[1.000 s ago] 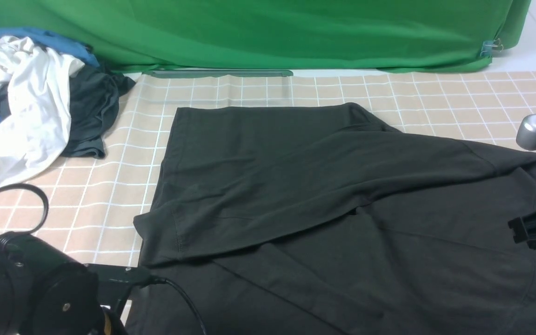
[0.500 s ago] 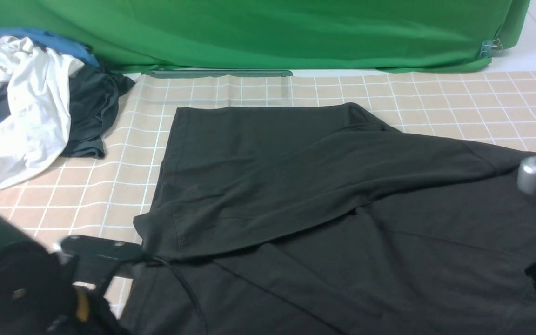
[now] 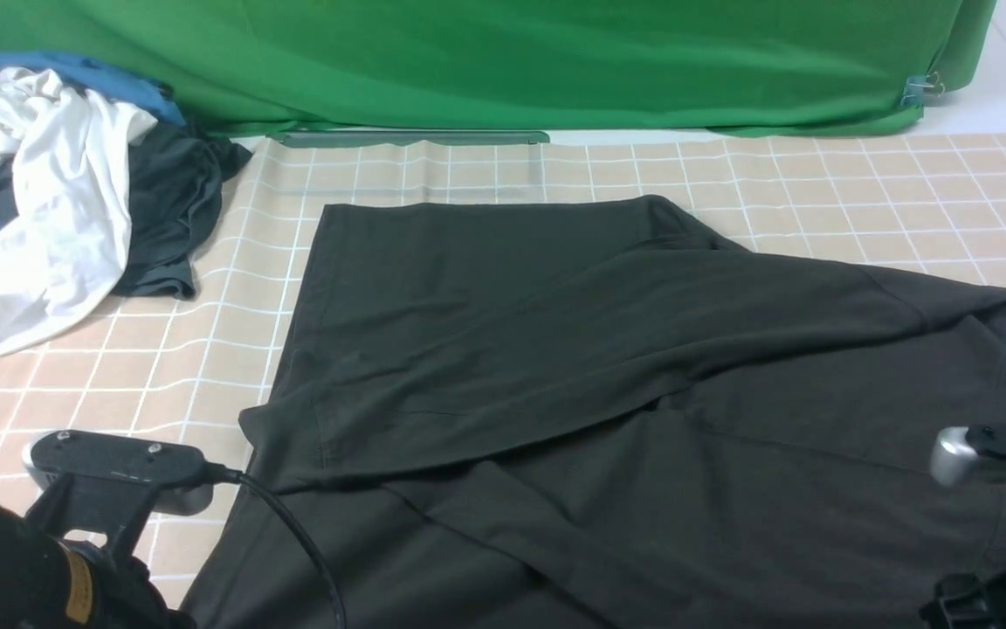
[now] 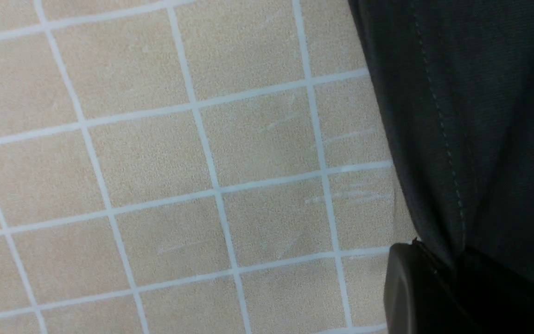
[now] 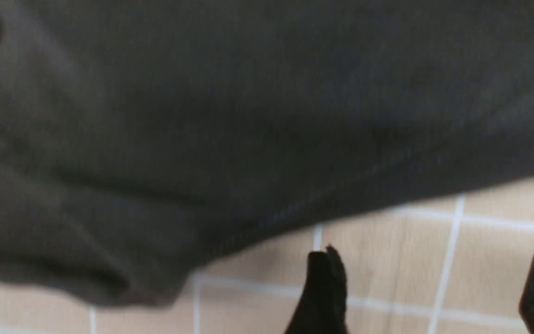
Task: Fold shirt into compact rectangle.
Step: 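Grasp the near edge of the shirt at its hem and shoulder corners, then fold the black garment in half by bringing its near edge over to the far edge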
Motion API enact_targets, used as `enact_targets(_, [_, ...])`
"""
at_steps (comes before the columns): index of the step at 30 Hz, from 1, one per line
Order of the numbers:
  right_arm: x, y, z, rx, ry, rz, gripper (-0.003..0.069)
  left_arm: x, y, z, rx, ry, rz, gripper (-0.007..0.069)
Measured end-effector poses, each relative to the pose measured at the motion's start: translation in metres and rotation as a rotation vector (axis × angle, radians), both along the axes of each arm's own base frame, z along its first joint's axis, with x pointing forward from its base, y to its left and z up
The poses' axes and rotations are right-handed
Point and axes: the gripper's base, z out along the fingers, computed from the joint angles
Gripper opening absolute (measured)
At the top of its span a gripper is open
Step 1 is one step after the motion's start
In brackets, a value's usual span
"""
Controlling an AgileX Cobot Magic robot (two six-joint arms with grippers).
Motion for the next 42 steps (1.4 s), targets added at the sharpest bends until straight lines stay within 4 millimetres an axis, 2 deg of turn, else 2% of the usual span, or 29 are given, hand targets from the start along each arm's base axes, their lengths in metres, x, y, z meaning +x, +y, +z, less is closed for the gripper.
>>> enact_targets(8, [0.017, 0.002, -0.031, -0.029, 0.076, -0.031, 0.0573, 0.000, -0.001, 0.000, -0.015, -0.001, 0.006, 0.0032])
enact_targets(12, [0.021, 0.003, -0.035, -0.034, 0.096, -0.041, 0.0559, 0.001, -0.002, 0.000, -0.018, -0.006, 0.007, 0.0032])
enact_targets(15, [0.021, 0.001, -0.035, -0.049, 0.097, -0.025, 0.0444, 0.001, -0.002, 0.000, -0.019, -0.007, 0.009, 0.0032])
enact_targets(17, [0.023, -0.001, -0.036, -0.063, 0.080, 0.001, 0.0313, 0.001, -0.002, 0.000, -0.021, -0.009, 0.009, 0.0032])
enact_targets(19, [0.025, 0.000, -0.035, -0.064, 0.050, 0.040, 0.0127, 0.002, -0.002, 0.000, -0.026, -0.016, 0.012, 0.0032])
enact_targets(21, [0.027, 0.001, -0.033, -0.056, 0.033, 0.054, 0.0067, 0.002, -0.003, 0.001, -0.034, -0.014, 0.025, 0.0032])
enact_targets(27, [0.026, 0.000, -0.022, -0.061, 0.009, 0.094, 0.0055, 0.004, -0.004, 0.012, -0.030, -0.017, 0.028, 0.0032])
enact_targets(32, [0.015, -0.004, -0.005, -0.086, 0.005, 0.131, 0.0055, 0.009, -0.006, 0.030, -0.037, -0.045, 0.027, 0.0032])
enact_targets(42, [0.012, -0.006, -0.004, -0.113, 0.028, 0.148, 0.0053, 0.010, -0.006, 0.031, -0.035, -0.046, 0.026, 0.0033])
